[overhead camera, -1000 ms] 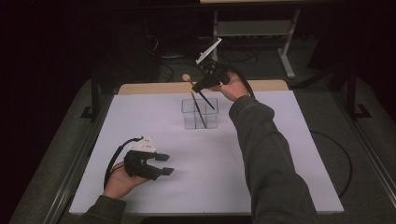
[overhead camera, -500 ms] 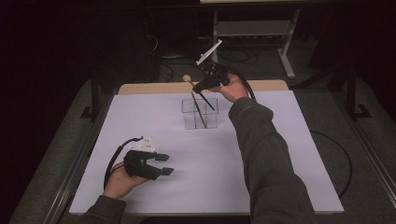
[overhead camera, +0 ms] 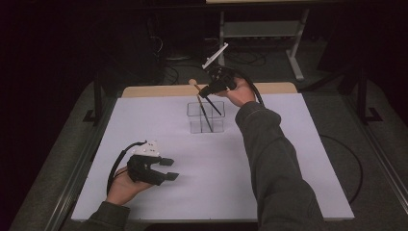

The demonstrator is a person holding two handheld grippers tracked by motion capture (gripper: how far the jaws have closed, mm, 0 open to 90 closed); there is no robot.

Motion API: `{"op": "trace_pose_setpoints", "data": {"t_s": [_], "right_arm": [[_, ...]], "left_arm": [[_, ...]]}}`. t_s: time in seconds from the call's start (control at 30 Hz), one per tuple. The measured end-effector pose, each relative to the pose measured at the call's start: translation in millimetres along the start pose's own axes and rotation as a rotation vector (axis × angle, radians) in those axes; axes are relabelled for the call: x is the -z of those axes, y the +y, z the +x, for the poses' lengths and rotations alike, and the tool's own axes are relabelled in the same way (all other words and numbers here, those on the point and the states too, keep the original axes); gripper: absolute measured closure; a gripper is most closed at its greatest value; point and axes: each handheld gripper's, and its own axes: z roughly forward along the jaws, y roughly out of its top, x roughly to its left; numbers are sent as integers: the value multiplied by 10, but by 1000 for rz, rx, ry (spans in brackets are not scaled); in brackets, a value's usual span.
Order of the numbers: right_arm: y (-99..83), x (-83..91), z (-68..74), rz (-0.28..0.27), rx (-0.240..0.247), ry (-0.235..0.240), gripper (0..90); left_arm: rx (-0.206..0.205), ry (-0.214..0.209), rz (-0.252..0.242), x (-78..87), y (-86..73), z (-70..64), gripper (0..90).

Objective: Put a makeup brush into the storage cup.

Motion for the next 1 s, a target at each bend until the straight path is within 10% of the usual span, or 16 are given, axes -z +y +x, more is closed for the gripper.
{"op": "trace_pose_setpoints", "data": {"t_s": [1.0], "right_arm": [[-216,-120,-44,-4,-40,-8,822]], "left_arm": [[4,-6,0,-3,-8,13,426]]}}
